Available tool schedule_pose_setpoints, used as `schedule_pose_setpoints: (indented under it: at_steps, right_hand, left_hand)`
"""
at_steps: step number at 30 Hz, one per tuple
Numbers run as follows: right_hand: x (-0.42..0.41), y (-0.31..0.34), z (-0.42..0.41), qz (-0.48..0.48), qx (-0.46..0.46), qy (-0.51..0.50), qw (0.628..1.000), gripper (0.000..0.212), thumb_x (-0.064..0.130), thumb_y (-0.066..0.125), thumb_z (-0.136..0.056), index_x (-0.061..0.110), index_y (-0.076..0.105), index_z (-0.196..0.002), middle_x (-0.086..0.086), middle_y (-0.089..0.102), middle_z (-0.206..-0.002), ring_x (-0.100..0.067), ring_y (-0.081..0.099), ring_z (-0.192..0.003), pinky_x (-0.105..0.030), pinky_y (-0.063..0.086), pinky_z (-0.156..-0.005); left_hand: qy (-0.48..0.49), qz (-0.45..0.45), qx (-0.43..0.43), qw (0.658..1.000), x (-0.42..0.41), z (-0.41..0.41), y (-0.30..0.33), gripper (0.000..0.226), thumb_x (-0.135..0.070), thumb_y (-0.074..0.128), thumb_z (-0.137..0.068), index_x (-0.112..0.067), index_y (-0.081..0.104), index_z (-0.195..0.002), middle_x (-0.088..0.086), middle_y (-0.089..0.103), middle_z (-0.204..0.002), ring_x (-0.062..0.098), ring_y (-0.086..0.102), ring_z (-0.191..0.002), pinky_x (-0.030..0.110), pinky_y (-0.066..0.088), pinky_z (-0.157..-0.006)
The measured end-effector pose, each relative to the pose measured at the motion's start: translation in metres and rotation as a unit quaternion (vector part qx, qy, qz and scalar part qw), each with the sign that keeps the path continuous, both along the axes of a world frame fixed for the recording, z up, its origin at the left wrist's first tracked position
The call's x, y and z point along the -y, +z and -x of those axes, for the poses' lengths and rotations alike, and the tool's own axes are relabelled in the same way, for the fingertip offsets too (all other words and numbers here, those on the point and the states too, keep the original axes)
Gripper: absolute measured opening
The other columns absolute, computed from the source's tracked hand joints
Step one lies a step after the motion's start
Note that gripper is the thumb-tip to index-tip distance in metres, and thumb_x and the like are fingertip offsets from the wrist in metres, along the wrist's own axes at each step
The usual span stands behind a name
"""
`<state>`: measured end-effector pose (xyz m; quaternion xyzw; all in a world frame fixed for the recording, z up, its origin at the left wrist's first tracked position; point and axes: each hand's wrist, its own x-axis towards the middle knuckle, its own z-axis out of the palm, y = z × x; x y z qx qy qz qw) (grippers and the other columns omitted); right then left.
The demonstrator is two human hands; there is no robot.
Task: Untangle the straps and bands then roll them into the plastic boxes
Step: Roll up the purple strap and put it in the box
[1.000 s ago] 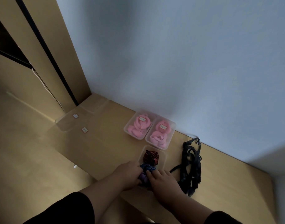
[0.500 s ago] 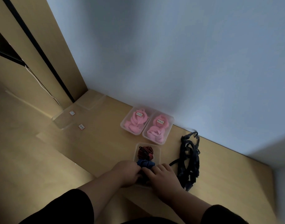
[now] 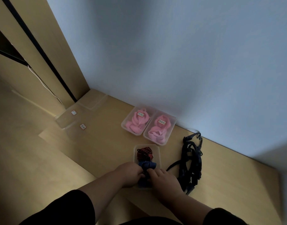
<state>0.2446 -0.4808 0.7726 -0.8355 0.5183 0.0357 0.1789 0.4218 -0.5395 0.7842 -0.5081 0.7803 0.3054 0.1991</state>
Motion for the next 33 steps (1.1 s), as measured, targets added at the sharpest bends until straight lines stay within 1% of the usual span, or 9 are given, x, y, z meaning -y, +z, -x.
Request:
schedule_pose_setpoints:
  at_steps: [4, 8, 12, 16, 18, 21, 27, 30, 33]
  right_hand:
    - [0.003, 0.001, 0.001, -0.030, 0.016, -0.039, 0.999, 0.037, 0.040, 0.036, -0.107, 0.021, 0.045, -0.138, -0.001, 0.055, -0.133, -0.021, 0.053, -0.119, -0.036, 0.048, -0.092]
    - [-0.001, -0.006, -0.003, -0.028, 0.033, -0.069, 0.997, 0.031, 0.040, 0.034, -0.107, 0.019, 0.050, -0.125, -0.002, 0.059, -0.125, -0.022, 0.056, -0.110, -0.034, 0.044, -0.083]
    - [-0.004, -0.003, -0.002, 0.006, 0.063, -0.087, 0.994, 0.025, 0.035, 0.038, -0.106, 0.018, 0.055, -0.113, -0.003, 0.064, -0.113, -0.024, 0.061, -0.099, -0.031, 0.037, -0.086]
    - [-0.003, -0.005, 0.006, -0.014, 0.110, -0.141, 0.984, 0.025, 0.036, 0.040, -0.105, 0.023, 0.054, -0.121, 0.003, 0.064, -0.117, -0.022, 0.058, -0.102, -0.030, 0.035, -0.090]
    - [-0.003, -0.007, 0.007, -0.015, 0.118, -0.153, 0.981, 0.024, 0.036, 0.042, -0.104, 0.024, 0.056, -0.119, 0.004, 0.066, -0.117, -0.021, 0.058, -0.101, -0.029, 0.034, -0.090]
    - [-0.003, -0.009, 0.006, -0.019, 0.108, -0.162, 0.981, 0.022, 0.037, 0.042, -0.103, 0.024, 0.056, -0.114, 0.005, 0.067, -0.113, -0.018, 0.059, -0.096, -0.028, 0.033, -0.092]
    - [-0.002, -0.010, 0.002, -0.034, 0.124, -0.206, 0.970, 0.016, 0.034, 0.046, -0.101, 0.023, 0.055, -0.108, 0.004, 0.067, -0.109, -0.019, 0.058, -0.093, -0.030, 0.037, -0.095]
    - [-0.002, -0.004, 0.003, -0.038, 0.130, -0.214, 0.967, 0.019, 0.035, 0.045, -0.103, 0.021, 0.054, -0.112, 0.004, 0.065, -0.112, -0.020, 0.053, -0.100, -0.025, 0.032, -0.088]
    - [0.000, 0.001, 0.002, -0.031, 0.124, -0.209, 0.970, 0.018, 0.034, 0.044, -0.103, 0.021, 0.054, -0.110, 0.003, 0.066, -0.110, -0.021, 0.056, -0.096, -0.027, 0.032, -0.090]
  left_hand:
    - [-0.022, 0.016, 0.019, 0.999, -0.004, 0.005, 0.000, 0.029, -0.031, 0.043, -0.102, -0.010, 0.061, -0.112, 0.016, 0.064, -0.115, 0.034, 0.059, -0.104, 0.037, 0.042, -0.078]
    - [0.002, 0.036, 0.006, 0.999, -0.005, 0.006, -0.001, 0.031, -0.034, 0.045, -0.100, -0.011, 0.064, -0.110, 0.014, 0.064, -0.115, 0.033, 0.059, -0.107, 0.034, 0.040, -0.077]
    - [0.073, 0.017, -0.046, 0.996, -0.003, 0.006, -0.003, 0.029, -0.038, 0.054, -0.096, -0.014, 0.070, -0.102, 0.009, 0.068, -0.106, 0.026, 0.061, -0.100, 0.031, 0.041, -0.074]
    - [0.157, 0.019, -0.140, 0.977, -0.004, 0.003, -0.005, 0.018, -0.035, 0.066, -0.090, -0.022, 0.073, -0.100, -0.001, 0.071, -0.100, 0.014, 0.063, -0.094, 0.028, 0.047, -0.079]
    - [0.179, 0.032, -0.161, 0.970, -0.009, 0.003, -0.007, 0.012, -0.033, 0.068, -0.088, -0.024, 0.070, -0.095, -0.003, 0.071, -0.098, 0.014, 0.064, -0.093, 0.030, 0.050, -0.081]
    - [0.180, 0.042, -0.172, 0.968, -0.014, 0.003, -0.010, 0.011, -0.033, 0.067, -0.089, -0.022, 0.068, -0.089, -0.002, 0.072, -0.096, 0.016, 0.065, -0.091, 0.035, 0.051, -0.080]
    - [0.148, 0.095, -0.150, 0.973, -0.015, 0.008, -0.008, 0.024, -0.036, 0.060, -0.094, -0.014, 0.067, -0.089, 0.005, 0.069, -0.093, 0.021, 0.062, -0.088, 0.034, 0.045, -0.072]
    - [0.143, 0.110, -0.160, 0.971, -0.018, 0.008, -0.012, 0.028, -0.032, 0.057, -0.096, -0.008, 0.064, -0.084, 0.010, 0.065, -0.089, 0.026, 0.059, -0.086, 0.036, 0.043, -0.071]
    - [0.136, 0.107, -0.176, 0.969, -0.021, 0.007, -0.015, 0.022, -0.030, 0.060, -0.095, -0.009, 0.066, -0.091, 0.008, 0.064, -0.093, 0.024, 0.058, -0.090, 0.033, 0.040, -0.074]
